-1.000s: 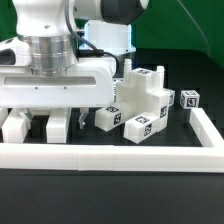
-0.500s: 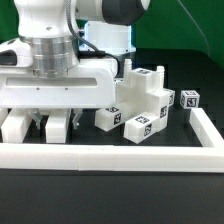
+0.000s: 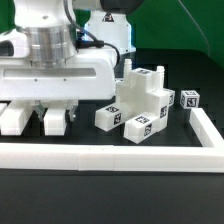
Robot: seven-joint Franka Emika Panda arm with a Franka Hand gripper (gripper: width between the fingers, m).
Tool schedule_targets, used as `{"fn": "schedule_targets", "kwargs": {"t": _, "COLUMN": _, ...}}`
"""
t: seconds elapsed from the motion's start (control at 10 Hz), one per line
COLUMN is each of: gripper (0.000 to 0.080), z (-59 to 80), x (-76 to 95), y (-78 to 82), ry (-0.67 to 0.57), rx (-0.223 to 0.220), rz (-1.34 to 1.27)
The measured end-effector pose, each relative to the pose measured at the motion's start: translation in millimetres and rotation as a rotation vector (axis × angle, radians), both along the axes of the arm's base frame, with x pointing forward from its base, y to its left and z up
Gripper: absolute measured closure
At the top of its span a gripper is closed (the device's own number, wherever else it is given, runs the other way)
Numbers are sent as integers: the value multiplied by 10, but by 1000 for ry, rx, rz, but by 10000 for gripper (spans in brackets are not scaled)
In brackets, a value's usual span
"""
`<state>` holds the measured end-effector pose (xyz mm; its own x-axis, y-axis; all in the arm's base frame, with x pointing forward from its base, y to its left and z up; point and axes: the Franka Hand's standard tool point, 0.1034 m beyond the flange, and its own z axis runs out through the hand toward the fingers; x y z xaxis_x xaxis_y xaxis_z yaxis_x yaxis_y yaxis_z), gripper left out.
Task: Assemble chair
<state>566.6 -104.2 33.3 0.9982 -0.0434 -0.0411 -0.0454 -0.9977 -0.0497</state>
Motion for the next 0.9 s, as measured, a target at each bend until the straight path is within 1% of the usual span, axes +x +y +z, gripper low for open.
{"fn": "schedule_targets", "kwargs": {"t": 0.2, "gripper": 517, "z": 418, "x": 58, "y": 19, "ry": 2, "rx": 35, "rz": 1}}
{"fn": "schedule_targets", "kwargs": {"t": 0.4, "gripper": 515, "z": 735, "x": 84, "y": 58, "ry": -6, "rx": 60, "rz": 0}}
{"fn": "schedule_targets", "kwargs": {"t": 0.5, "gripper": 515, "z": 870, "x": 89, "y": 46, "ry": -13, "rx": 65, "rz": -13}}
{"fn": "schedule_targets", "kwargs": {"t": 0.6, "gripper": 515, "z": 935, "x": 128, "y": 67, "ry": -32, "rx": 61, "rz": -35}}
{"fn": "schedule_targets", "kwargs": {"t": 0.7, "gripper": 515, "z": 869, "x": 148, "y": 62, "ry": -37, "rx": 54, "rz": -39}}
{"fn": "schedule_targets", "kwargs": {"t": 0.9, "gripper": 515, "z": 843, "x": 140, "y": 65, "ry": -29, "rx": 56, "rz": -84}}
